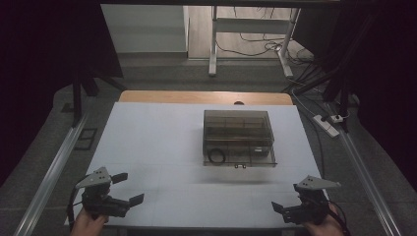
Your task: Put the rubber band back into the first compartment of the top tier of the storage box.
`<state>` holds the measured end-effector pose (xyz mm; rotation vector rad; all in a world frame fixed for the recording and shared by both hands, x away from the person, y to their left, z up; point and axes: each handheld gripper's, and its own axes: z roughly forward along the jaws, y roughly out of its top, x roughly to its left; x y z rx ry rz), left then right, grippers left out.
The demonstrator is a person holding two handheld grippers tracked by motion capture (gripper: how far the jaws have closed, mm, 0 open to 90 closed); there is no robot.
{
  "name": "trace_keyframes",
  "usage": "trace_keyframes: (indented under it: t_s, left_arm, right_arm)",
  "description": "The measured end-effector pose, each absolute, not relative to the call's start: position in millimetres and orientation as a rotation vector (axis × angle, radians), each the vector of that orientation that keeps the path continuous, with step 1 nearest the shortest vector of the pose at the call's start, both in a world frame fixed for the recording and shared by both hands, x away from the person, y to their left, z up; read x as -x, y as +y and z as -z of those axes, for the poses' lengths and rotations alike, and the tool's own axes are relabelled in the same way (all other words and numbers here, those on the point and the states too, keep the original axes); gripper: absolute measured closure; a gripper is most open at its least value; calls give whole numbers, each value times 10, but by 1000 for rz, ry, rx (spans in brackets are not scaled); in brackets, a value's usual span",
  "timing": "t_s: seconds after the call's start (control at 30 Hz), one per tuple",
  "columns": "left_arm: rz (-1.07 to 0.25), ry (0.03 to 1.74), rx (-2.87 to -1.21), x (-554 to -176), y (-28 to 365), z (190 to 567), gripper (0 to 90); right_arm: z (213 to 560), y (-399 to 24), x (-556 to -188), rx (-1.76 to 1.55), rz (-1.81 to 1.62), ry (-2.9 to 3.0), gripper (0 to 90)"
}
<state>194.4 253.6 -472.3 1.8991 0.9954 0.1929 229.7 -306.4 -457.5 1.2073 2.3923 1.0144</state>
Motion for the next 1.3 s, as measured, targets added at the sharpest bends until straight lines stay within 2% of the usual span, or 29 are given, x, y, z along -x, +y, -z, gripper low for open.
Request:
trace_keyframes:
  t_s: [0.8, 1.3]
  left_arm:
    - [-248, 1113, -1844, -1561, 2978, 4816, 0]
    - [-280, 1174, -1855, -1457, 3033, 4811, 1]
  right_arm:
    - [4578, -3063, -2301, -1209, -1010, 2396, 0]
    - [4580, -3063, -2304, -1214, -1008, 2399, 0]
